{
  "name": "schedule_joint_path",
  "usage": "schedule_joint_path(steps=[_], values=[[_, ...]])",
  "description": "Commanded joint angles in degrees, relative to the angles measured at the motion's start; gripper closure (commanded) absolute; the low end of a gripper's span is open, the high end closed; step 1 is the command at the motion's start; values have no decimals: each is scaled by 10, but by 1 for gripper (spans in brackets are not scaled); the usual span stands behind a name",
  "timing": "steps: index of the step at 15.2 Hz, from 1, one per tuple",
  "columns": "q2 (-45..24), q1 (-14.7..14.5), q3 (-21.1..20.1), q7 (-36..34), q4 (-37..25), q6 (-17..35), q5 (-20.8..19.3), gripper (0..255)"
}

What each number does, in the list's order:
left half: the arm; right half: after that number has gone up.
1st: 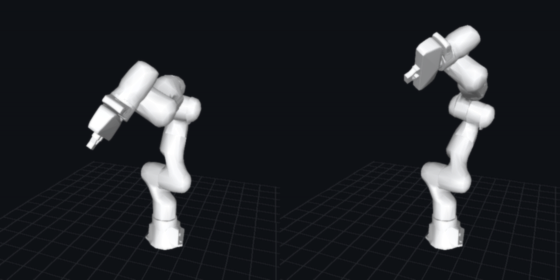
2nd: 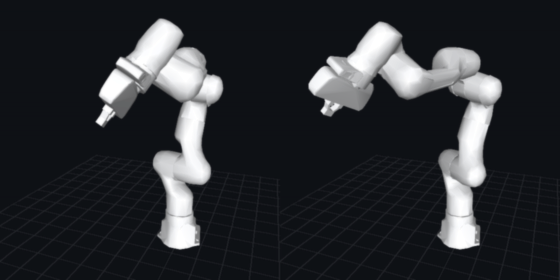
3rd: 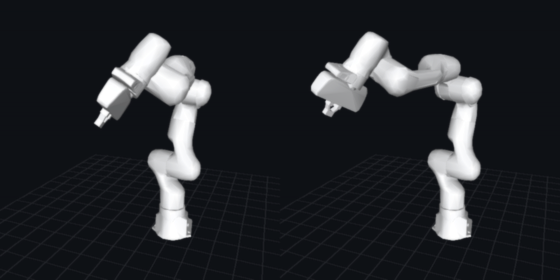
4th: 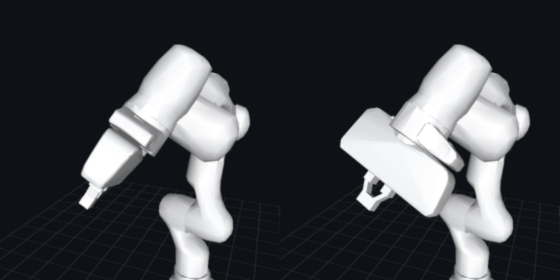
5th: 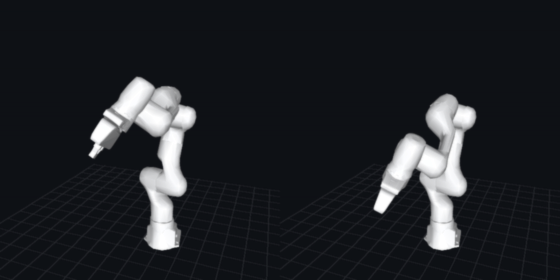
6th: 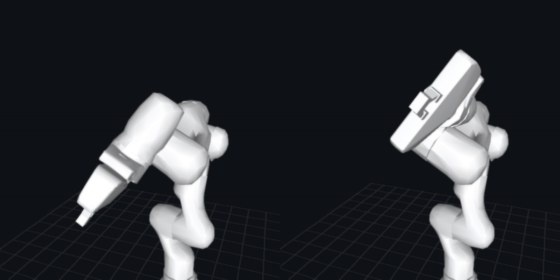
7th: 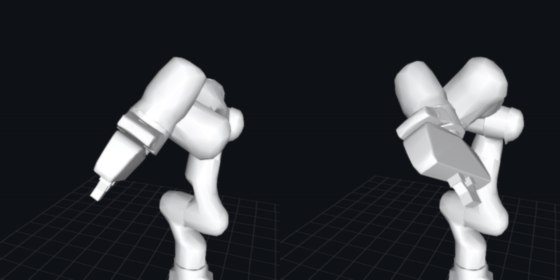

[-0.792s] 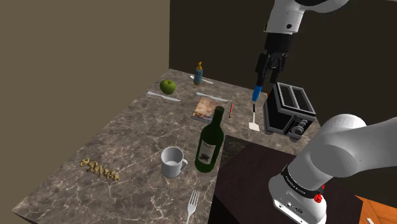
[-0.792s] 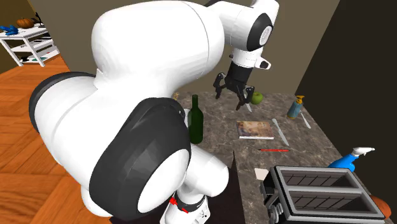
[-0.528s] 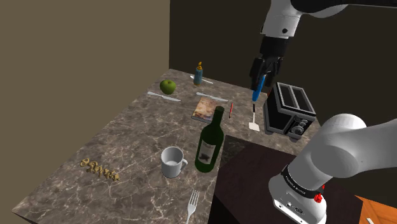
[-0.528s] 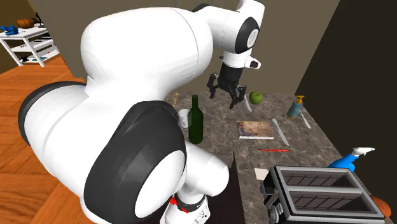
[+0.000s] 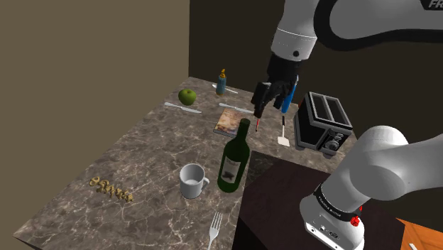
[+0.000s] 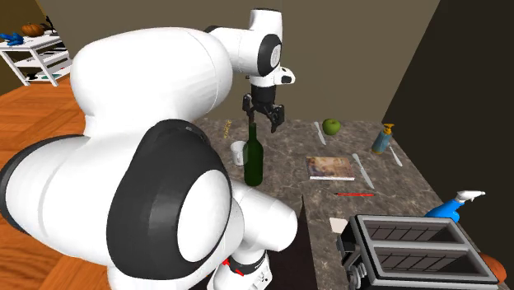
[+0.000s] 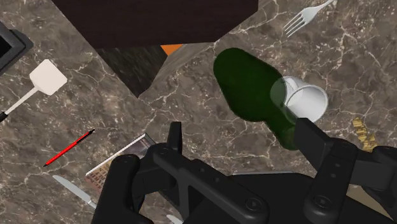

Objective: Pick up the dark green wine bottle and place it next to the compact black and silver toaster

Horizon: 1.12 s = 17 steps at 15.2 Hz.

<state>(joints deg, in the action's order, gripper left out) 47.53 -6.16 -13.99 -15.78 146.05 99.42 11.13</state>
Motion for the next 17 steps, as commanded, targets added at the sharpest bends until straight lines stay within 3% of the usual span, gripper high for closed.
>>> schedule_joint_path(steps=[1,4,12,17], values=[[-6,-8,-39,-31,5,37,9,0],[-24,-16,-99,-78,6,89,15,0],[-40,-17,-113,-77,55,153,24,0],[-40,-17,-113,-77,55,153,24,0]])
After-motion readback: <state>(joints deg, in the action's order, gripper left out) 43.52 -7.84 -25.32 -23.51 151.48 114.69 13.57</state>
